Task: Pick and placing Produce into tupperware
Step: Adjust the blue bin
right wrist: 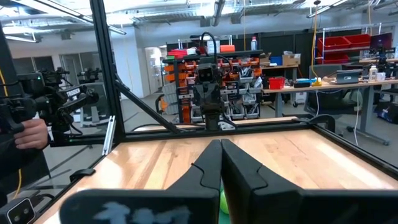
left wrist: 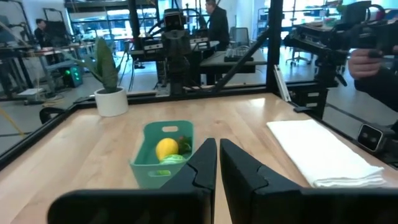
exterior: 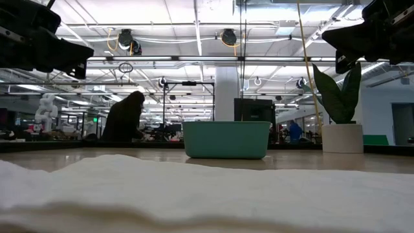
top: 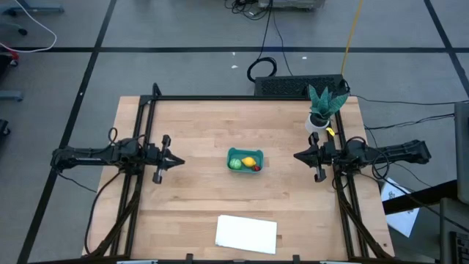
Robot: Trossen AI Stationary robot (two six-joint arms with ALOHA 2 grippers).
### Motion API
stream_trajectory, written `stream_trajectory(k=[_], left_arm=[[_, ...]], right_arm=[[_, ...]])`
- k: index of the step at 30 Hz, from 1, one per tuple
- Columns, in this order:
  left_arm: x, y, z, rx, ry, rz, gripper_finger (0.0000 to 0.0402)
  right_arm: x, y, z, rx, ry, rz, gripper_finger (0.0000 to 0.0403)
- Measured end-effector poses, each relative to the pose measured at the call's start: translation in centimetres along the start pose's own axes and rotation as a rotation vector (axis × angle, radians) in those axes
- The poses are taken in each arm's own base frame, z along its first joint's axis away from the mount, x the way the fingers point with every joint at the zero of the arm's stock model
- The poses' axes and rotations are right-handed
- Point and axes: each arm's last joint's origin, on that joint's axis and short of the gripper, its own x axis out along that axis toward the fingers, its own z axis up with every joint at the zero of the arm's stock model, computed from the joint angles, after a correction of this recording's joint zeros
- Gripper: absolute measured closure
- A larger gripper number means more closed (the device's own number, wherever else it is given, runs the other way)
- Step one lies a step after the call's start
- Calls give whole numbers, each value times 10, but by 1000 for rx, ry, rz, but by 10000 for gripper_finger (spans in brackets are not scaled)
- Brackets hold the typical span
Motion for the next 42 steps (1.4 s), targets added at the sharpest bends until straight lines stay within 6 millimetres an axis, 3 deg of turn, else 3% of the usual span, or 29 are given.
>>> stream_trajectory(k=[10, 18, 24, 31, 42], left_arm=[[-1, 4, 2, -45, -9, 143, 376], [0, 9, 34, -67, -31, 236, 376], [15, 16, 47, -101, 85, 326, 376], [48, 27, 32, -181, 237, 352, 376], [86, 44, 1, -257, 303, 317, 376]], right_arm=[[0, 0, 0, 0, 0, 0, 403], [0, -1, 1, -5, -14, -27, 403], [1, -1, 0, -14, 0, -34, 403], [2, -1, -2, -17, 21, -36, 403], [4, -1, -5, -19, 47, -38, 403]])
